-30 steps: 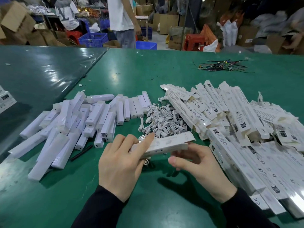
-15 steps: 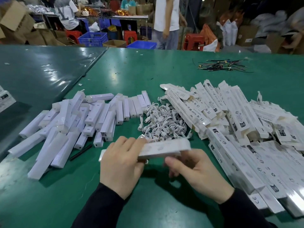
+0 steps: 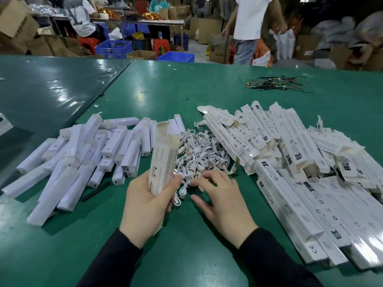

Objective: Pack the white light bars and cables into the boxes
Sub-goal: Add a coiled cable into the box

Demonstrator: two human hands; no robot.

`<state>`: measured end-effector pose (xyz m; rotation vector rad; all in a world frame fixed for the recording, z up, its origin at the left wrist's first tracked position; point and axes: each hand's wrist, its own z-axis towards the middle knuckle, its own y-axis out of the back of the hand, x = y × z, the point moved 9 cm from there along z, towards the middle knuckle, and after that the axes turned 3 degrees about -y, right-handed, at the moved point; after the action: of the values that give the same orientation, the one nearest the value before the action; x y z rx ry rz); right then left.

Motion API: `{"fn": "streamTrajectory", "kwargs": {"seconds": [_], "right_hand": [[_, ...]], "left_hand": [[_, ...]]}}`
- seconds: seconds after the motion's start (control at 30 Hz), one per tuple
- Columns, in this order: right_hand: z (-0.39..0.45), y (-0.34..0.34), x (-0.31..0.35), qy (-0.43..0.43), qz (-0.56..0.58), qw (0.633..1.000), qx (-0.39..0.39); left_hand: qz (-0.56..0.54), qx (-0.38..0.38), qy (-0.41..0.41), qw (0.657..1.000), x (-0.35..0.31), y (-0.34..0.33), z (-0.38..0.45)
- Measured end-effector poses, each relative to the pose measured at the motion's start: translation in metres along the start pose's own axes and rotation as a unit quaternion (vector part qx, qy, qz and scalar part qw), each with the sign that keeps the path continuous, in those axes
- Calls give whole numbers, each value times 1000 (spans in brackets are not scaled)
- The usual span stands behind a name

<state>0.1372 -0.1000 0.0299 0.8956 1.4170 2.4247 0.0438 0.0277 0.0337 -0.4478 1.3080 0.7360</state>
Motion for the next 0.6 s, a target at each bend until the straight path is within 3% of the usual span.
{"fn": "streamTrajectory", "kwargs": {"seconds": [0.07, 0.2, 0.27, 0.37, 0.5, 0.6], "right_hand": [[-2, 0, -7, -15, 71, 997, 6], [-6, 18, -28, -86, 209, 972, -66], [-8, 26, -36, -130, 298, 939, -109], [-12, 27, -41, -166, 475, 855, -124], [-11, 10, -19, -163, 613, 772, -28], [-13, 3, -10, -164, 622, 766, 2]], "left_hand": [[-46, 12, 35, 998, 5, -2, 0], [-93, 11, 77, 993, 9, -1, 0], [-96, 10, 77, 992, 9, 1, 1], [-91, 30, 75, 993, 5, 0, 0], [-91, 116, 104, 984, 3, -22, -10], [-89, 140, 106, 980, 1, -27, -13]]}}
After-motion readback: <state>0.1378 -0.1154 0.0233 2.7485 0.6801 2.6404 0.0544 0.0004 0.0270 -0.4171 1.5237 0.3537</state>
